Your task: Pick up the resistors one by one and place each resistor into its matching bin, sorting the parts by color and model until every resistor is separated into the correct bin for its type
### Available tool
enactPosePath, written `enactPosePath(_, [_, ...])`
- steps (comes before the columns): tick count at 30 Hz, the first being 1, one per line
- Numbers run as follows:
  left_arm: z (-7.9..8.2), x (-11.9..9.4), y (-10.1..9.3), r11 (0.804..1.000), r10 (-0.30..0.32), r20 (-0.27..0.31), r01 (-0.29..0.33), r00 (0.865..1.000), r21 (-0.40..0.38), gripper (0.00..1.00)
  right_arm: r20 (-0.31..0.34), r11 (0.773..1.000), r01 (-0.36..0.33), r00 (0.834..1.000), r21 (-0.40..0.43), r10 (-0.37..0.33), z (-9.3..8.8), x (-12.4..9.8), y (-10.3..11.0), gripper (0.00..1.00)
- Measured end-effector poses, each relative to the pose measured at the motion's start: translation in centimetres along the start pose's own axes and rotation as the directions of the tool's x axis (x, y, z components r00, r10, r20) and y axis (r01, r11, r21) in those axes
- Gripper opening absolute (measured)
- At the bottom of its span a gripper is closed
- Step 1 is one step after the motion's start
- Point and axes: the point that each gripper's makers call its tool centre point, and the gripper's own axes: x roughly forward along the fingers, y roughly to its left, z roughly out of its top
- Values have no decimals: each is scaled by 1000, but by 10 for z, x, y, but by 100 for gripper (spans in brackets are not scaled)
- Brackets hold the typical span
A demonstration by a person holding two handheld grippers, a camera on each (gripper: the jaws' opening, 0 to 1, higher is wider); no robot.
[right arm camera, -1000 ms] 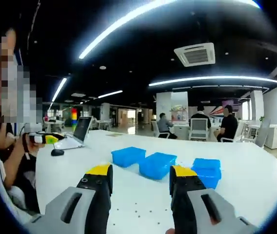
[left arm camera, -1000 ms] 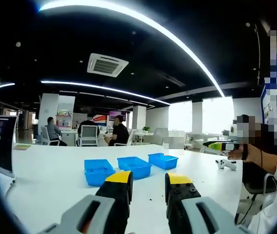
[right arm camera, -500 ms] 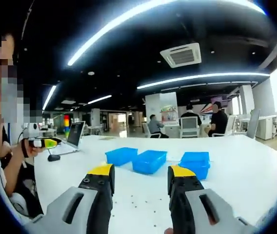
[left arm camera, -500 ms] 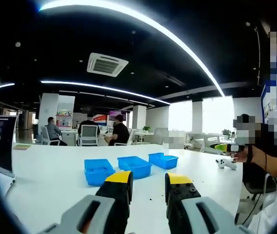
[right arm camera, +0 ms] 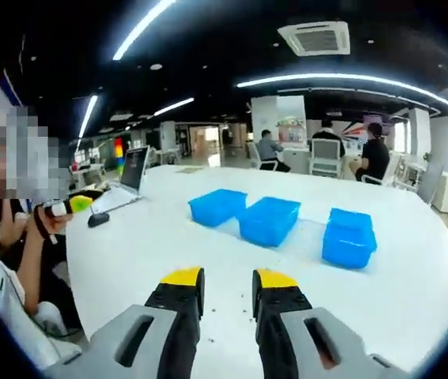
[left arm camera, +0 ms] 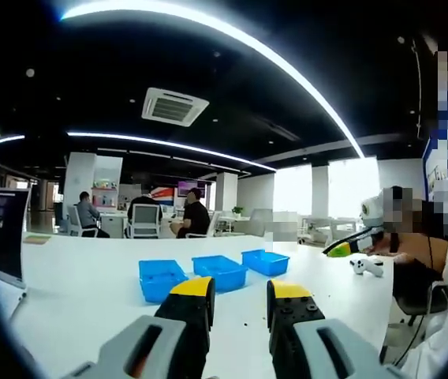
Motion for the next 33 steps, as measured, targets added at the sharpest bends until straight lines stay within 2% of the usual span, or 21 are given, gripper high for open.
enactPosePath(4, [2,-1,1,1000,2,7,-2,1000,1,28,-109,998,-42,993,-45,37,-1,36,16,23])
enactPosePath(7, [3,-2,1,1000,4,9,-4,1000,1,28,-190,994,-69,980,-83,52,-5,66,25,21])
enactPosePath(9, [3,-3,2,1000,6,11,-6,1000,-1,28,-221,994,-81,973,-75,62,-8,83,31,20])
enactPosePath(11, [4,-4,4,1000,9,14,-9,1000,-3,28,-281,991,-104,957,-83,77,-18,101,39,20])
enactPosePath(12, [4,-4,4,1000,9,15,-9,1000,-3,28,-289,991,-105,954,-86,76,-19,107,40,20])
enactPosePath(16, [8,-8,7,1000,15,27,-15,1000,-5,28,-361,985,-140,928,-105,94,-35,138,53,20])
enactPosePath(17, [8,-8,7,1000,16,29,-16,999,-5,28,-386,982,-151,917,-111,97,-40,143,55,20])
enactPosePath(23, [7,-8,7,1000,16,31,-16,999,-11,28,-452,980,-156,888,-120,86,-57,167,55,19])
enactPosePath(33, [6,-7,9,1000,18,29,-18,999,-18,28,-500,978,-165,862,-127,81,-73,183,56,19])
